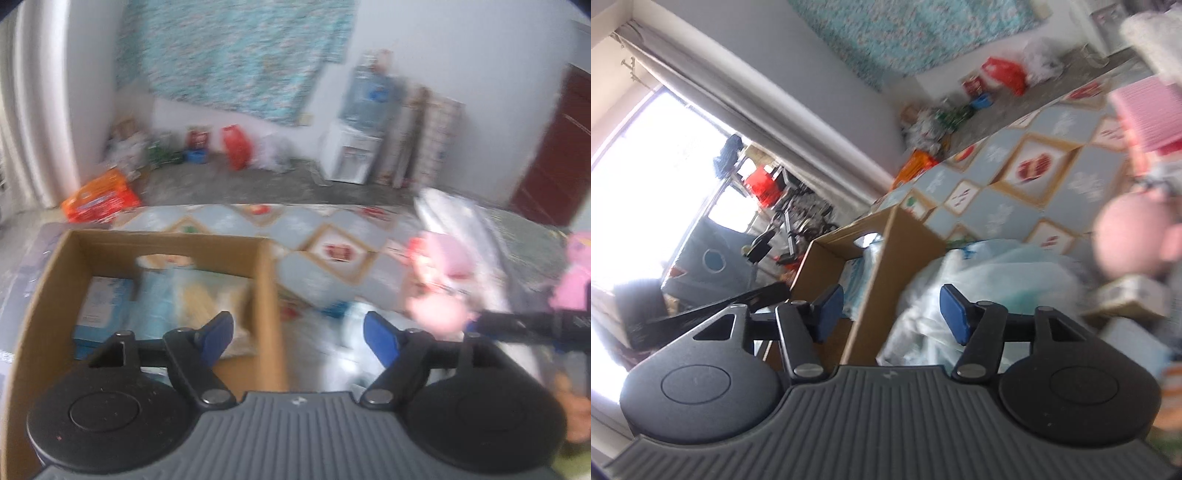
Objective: Organize soft objects
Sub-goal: 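Reach the right gripper to the blue-and-white wet wipes pack, then close the right gripper on the edge of the wet wipes pack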
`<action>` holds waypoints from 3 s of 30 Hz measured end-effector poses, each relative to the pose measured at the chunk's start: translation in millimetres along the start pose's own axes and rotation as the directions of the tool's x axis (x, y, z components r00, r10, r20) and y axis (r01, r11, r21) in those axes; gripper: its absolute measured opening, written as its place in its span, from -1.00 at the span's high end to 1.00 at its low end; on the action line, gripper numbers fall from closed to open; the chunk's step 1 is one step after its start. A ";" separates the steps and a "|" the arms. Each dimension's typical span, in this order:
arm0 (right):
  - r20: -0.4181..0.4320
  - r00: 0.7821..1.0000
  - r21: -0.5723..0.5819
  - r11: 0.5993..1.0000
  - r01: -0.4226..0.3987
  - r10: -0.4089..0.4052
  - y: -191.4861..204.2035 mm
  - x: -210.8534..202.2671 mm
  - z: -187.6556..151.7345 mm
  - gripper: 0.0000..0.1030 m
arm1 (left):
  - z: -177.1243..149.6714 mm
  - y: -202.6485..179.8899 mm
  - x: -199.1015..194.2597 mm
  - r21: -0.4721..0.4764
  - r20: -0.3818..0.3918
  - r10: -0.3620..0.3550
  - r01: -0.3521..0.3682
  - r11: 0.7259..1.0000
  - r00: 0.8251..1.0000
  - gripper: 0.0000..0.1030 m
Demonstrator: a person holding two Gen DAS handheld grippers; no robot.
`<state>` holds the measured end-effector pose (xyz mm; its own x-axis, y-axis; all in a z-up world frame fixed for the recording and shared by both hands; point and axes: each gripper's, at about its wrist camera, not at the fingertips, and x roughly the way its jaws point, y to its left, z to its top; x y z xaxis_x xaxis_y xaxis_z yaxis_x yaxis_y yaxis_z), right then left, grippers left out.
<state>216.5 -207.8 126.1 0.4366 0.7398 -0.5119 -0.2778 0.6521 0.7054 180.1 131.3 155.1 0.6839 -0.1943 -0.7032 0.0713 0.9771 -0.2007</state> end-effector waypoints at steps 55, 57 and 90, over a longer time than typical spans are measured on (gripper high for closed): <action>-0.027 0.890 0.136 0.880 0.454 -0.455 -216.0 -13.0 16.7 0.44 | -33.1 -221.6 217.1 0.274 -0.292 -0.132 0.215 0.938 0.947 0.36; -0.004 0.882 0.111 0.876 0.469 -0.472 -212.4 -17.6 16.7 0.48 | -31.7 -223.5 215.9 0.265 -0.304 -0.152 0.237 0.935 0.940 0.35; -0.011 0.902 0.247 0.873 0.421 -0.432 -239.7 -71.6 13.1 0.57 | -52.2 -305.9 278.9 0.222 -0.544 -0.208 0.379 0.899 0.813 -0.58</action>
<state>263.0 -419.2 0.1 0.5045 0.3874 -0.7716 0.1525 0.8396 0.5213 311.2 -226.3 -15.2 0.1461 -0.4088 -0.9008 0.4838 0.8238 -0.2954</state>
